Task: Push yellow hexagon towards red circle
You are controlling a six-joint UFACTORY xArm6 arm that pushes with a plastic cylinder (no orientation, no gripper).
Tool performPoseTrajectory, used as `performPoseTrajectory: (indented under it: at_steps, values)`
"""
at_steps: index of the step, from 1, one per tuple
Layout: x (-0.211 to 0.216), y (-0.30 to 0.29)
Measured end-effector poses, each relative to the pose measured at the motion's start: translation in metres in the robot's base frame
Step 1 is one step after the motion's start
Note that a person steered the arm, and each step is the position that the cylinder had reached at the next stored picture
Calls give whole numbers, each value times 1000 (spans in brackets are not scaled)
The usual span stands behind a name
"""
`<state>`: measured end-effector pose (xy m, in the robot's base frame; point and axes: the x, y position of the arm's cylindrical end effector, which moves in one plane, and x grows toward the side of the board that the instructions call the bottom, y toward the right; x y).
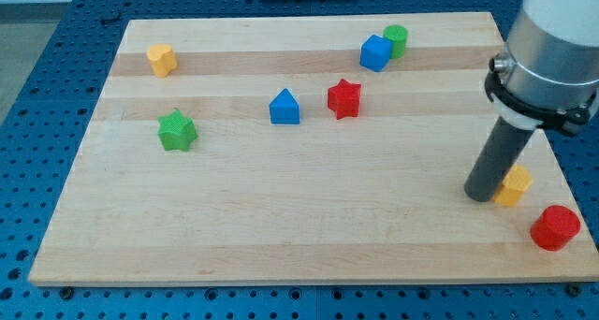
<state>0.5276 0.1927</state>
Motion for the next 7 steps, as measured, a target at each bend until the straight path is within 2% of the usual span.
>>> performPoseTrajectory:
  at_steps: [2, 7]
  values:
    - [-46, 11]
    - [-7, 19]
